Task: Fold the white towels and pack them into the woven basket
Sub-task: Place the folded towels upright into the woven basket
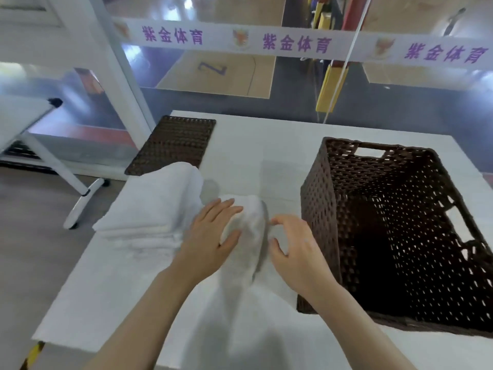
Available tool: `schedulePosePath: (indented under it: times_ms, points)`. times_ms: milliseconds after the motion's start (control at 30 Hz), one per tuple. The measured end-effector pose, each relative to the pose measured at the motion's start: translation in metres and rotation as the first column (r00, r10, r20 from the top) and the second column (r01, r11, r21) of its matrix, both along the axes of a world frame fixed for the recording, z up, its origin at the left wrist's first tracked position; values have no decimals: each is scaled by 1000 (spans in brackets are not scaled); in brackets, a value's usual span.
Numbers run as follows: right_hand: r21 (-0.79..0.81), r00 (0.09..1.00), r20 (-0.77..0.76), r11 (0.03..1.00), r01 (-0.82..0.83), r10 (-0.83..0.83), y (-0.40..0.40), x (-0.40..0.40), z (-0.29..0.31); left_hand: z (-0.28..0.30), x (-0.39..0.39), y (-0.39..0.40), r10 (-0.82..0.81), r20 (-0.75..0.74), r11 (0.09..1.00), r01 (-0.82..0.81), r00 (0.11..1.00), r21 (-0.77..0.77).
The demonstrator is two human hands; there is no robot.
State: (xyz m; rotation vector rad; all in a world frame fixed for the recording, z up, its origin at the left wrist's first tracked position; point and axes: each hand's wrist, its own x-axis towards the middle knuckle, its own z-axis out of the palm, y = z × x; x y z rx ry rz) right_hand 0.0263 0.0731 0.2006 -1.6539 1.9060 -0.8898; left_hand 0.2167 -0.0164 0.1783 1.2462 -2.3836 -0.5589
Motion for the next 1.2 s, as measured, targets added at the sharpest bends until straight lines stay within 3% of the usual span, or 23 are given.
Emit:
schedulePosePath:
  times_ms: [100, 200, 233, 300, 400, 533, 700, 1000, 1133, 1200]
  points:
    - [181, 992, 75, 977, -110, 98, -31, 50, -23, 6, 45, -34, 105, 17, 994, -105, 994, 14]
    - [329, 967, 54, 910, -251, 247, -52, 91, -63, 8, 80, -67, 189, 35, 981, -190, 981, 30]
    - [359, 948, -9, 886, -293, 317, -55, 102, -77, 6, 89, -77, 212, 44, 976, -214, 976, 51]
    - [345, 861, -287, 884, -316, 420, -56, 118, -106, 3, 101, -92, 245, 53, 963, -250, 968, 103]
    - [365, 692, -571, 892, -267, 441, -55, 134, -143, -4, 109, -108, 255, 86, 949, -266, 963, 171]
    - [383, 565, -676, 881, -278, 472, -56, 129, -179, -13, 112, -116, 240, 200, 945, -276, 950, 177]
    - [336, 523, -739, 905, -259, 425, -66, 120, -199, -22, 110, -109, 192, 229, 960, -230, 954, 157]
    - [190, 554, -800, 974, -128, 229, -97, 58, -203, -25, 117, -110, 157, 236, 963, -201, 959, 179]
    - [103, 681, -717, 989, -105, 147, -103, 69, -198, -21, 124, -119, 121, 273, 967, -175, 954, 186]
    - [-2, 826, -555, 993, -116, 95, -101, 87, -195, -24, 125, -122, 121, 267, 966, -175, 956, 189]
